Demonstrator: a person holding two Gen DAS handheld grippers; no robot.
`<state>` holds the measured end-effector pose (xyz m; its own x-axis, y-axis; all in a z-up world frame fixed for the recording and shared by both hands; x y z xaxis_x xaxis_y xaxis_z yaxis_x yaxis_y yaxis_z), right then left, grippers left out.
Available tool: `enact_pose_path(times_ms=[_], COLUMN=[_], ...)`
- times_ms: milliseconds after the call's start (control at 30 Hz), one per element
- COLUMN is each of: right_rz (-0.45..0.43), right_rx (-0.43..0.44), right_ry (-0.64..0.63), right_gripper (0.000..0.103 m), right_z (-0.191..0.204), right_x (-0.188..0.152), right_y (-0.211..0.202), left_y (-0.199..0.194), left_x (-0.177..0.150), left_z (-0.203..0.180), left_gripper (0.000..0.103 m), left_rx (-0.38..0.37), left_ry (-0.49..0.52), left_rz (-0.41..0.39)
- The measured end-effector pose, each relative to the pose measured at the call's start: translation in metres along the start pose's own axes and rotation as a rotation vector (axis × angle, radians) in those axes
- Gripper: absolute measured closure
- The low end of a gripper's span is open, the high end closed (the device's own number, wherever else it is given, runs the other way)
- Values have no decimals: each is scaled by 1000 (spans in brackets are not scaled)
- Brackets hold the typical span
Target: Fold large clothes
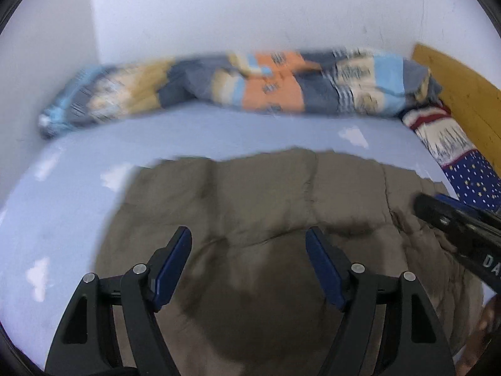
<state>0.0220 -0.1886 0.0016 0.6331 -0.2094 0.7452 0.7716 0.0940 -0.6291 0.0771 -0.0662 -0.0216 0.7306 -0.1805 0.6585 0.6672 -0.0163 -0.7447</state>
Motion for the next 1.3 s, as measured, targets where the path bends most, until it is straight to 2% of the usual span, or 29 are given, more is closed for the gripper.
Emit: enact_pose_path(times_ms=[67, 100, 200, 267, 333, 433, 500, 600, 633, 667, 700, 767, 867, 933, 1000, 1133, 1267, 1300], right_rz=[42, 57, 186, 218, 208, 230, 212, 100, 80, 66, 50, 29, -18, -18, 13, 60, 37, 8], right_rx=[15, -2, -29, -43, -84, -109, -83, 4, -7, -46, -88, -117, -232, -285, -288, -294, -275, -280], right_ry=[12, 15, 51, 67, 20, 3, 23, 47, 6, -22, -30, 4, 91, 158, 190, 174, 186, 179], right_gripper=[60, 60, 60, 60, 59, 59, 60, 57, 53, 45, 43, 43, 43, 43, 43, 41, 40, 40], right_z=[-7, -12, -32, -38, -35, -35, -36, -26, -20, -19, -21, -34, -62, -76, -84, -87, -89, -86], right_x=[13, 15, 1, -11, -16, -19, -17, -22, -31, -39, -48, -71, -103, -123, -137, -144, -144, -143], right_y=[26, 39, 93, 109, 118, 125, 108, 41, 23, 8, -7, -35, -71, -82, -78, -57, -59, -66], left_y=[24, 41, 56, 58, 61, 46, 28, -15, -26, -37, -45, -61, -74, -69, -54, -44, -49, -51], left_x=[0, -4, -8, -11, -10, -15, -19, -38, -46, -55, -63, -81, -111, -133, -140, -146, -150, -152], left_z=[-8, -9, -11, -17, -20, -8, 4, 23, 29, 35, 42, 61, 86, 97, 102, 101, 101, 101], left_gripper=[28, 23, 21, 20, 20, 20, 20, 20, 20, 20, 20, 20, 20, 20, 20, 20, 20, 20], left_rx=[25, 27, 47, 73, 93, 58, 44, 27, 21, 29, 41, 63, 111, 133, 122, 130, 138, 138], left_ry=[12, 0, -2, 19, 33, 2, -31, -8, 5, 17, 17, -19, -82, -112, -129, -121, -127, -132], left_rz=[50, 79, 69, 58, 62, 58, 24, -54, -63, -71, -76, -84, -89, -60, 10, 6, -31, -39])
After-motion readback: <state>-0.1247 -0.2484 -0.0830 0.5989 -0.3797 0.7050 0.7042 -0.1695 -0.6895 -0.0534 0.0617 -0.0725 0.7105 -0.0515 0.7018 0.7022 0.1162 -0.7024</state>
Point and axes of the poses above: each gripper's, at about its wrist camera, not at the fingertips, and y roughly the way its jaws point, z to its left, x to its top, the point moved 2 cm from there along y, roughly the way its jaws point, and after that the axes turned 11 degrees about x, right-handed, at the moved point
